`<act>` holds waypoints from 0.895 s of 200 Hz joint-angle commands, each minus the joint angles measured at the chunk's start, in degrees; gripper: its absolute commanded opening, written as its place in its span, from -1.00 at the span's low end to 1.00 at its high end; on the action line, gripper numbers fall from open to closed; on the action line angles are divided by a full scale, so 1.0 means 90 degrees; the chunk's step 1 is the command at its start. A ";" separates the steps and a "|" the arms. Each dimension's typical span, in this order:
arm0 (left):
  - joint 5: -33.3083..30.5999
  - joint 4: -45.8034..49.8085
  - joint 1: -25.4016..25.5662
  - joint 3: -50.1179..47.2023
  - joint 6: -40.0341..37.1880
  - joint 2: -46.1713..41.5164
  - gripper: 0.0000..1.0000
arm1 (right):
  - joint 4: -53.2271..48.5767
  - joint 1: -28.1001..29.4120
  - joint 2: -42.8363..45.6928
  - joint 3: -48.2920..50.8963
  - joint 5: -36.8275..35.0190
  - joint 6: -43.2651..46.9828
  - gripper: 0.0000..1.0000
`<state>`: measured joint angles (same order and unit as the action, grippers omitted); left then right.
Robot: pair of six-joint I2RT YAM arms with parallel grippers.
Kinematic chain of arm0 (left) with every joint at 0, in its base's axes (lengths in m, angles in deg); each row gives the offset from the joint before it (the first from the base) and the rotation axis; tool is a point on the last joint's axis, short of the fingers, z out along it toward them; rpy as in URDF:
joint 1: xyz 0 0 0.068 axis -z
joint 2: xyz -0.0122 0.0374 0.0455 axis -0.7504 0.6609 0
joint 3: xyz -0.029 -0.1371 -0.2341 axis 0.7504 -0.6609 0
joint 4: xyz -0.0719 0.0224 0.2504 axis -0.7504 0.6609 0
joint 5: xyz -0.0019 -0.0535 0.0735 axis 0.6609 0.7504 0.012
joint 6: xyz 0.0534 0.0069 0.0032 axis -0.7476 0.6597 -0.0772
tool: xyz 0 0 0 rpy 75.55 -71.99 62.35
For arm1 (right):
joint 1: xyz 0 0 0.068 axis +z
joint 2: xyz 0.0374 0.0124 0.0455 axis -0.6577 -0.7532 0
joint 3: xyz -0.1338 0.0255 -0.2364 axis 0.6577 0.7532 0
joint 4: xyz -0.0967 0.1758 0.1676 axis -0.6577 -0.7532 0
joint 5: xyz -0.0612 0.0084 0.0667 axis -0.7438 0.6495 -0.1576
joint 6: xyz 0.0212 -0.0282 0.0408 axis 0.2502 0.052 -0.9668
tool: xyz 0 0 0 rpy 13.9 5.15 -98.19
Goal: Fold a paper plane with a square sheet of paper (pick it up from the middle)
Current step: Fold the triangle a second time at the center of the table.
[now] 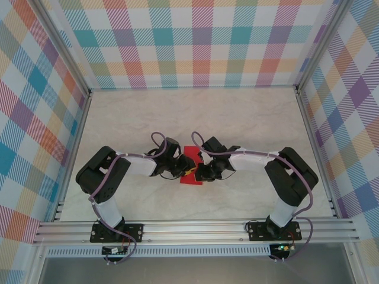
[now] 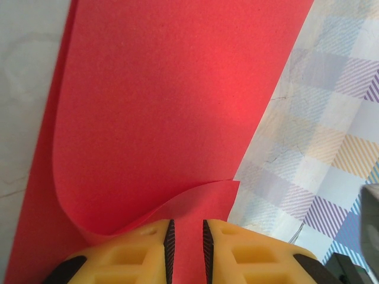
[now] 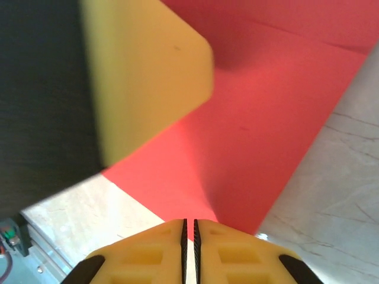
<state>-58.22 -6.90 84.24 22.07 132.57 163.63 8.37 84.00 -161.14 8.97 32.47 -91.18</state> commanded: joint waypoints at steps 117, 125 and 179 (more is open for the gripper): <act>-0.0383 0.0208 -0.0002 -0.0366 0.0117 -0.0137 -0.53 | 0.0084 0.0002 -0.0082 0.0185 0.0615 -0.0259 -0.73; -0.0383 0.0208 -0.0002 -0.0367 0.0117 -0.0137 -0.53 | 0.0089 -0.0002 -0.0098 0.0192 0.0621 -0.0252 -0.73; -0.0403 0.0217 -0.0002 -0.0396 0.0139 -0.0191 -0.53 | 0.0187 -0.0006 -0.0290 0.0275 0.0655 -0.0272 -0.74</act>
<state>-59.38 -8.43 84.24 20.30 132.94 162.56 9.46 83.98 -162.50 10.22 36.95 -92.95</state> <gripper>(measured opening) 0.235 0.134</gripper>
